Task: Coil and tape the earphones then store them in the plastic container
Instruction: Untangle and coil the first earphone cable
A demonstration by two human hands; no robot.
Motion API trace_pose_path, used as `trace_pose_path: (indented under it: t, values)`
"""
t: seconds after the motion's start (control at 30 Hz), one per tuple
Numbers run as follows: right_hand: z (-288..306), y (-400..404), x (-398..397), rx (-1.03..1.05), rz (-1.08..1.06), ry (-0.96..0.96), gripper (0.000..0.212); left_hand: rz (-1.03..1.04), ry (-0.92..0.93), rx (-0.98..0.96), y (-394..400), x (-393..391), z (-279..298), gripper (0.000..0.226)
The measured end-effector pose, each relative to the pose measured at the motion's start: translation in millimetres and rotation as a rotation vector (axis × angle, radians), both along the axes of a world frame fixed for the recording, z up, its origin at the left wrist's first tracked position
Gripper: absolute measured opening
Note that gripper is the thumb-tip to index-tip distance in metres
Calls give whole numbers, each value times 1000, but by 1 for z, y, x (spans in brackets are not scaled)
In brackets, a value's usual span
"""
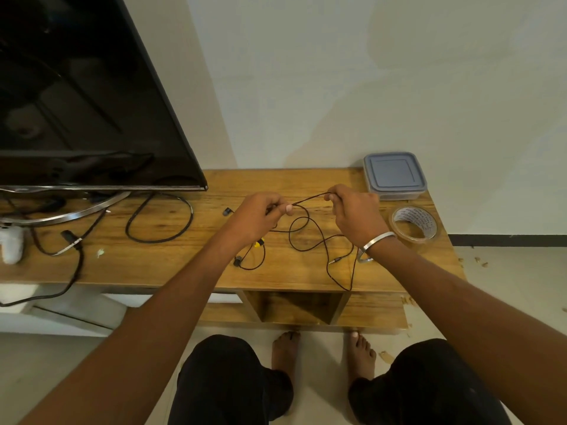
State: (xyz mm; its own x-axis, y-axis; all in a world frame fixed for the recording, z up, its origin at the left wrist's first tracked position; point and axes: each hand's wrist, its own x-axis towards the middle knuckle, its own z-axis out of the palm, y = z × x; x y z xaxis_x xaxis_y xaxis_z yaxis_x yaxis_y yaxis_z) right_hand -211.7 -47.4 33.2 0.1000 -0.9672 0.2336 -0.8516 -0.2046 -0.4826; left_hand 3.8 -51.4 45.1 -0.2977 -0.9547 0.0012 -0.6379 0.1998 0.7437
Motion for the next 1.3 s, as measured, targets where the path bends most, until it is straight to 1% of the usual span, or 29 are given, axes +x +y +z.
trace_pose_path:
  t: [0.13,0.23,0.3,0.37,0.47,0.53,0.6,0.7,0.73,0.93,1.1,1.23,1.3]
  values:
    - [2,1,-6,-13,-115,-23,24,18,-26,-22,-2,5,0,21]
    - [1,1,-9,-18,-187,-44,24,44,13,-19,-2,5,4,20]
    - [0,-1,-8,15,-195,-41,22,62,42,-21,-2,5,6,20]
    - [-2,-2,-6,109,-150,-49,24,71,71,-22,-3,4,7,20]
    - [-4,-1,1,194,20,-25,54,60,99,-12,-5,0,8,21]
    - [-4,0,11,174,132,-68,62,40,98,-22,-7,-4,8,20]
    - [-3,-1,22,146,213,-135,54,13,101,-36,-8,-8,9,20]
    - [-1,-4,32,75,252,-101,25,-3,95,-44,-9,-10,11,20]
    - [0,-5,32,56,238,-114,22,-6,91,-41,-9,-10,11,20]
    - [8,-9,20,-43,107,-201,23,10,80,-24,-5,-3,8,20]
    - [6,-10,7,-39,67,-250,22,-19,88,47,0,-1,9,22]
    - [2,-8,5,-44,58,-238,20,-53,124,171,3,-3,10,23]
    - [1,-7,5,-40,48,-224,20,-83,102,256,4,-2,10,23]
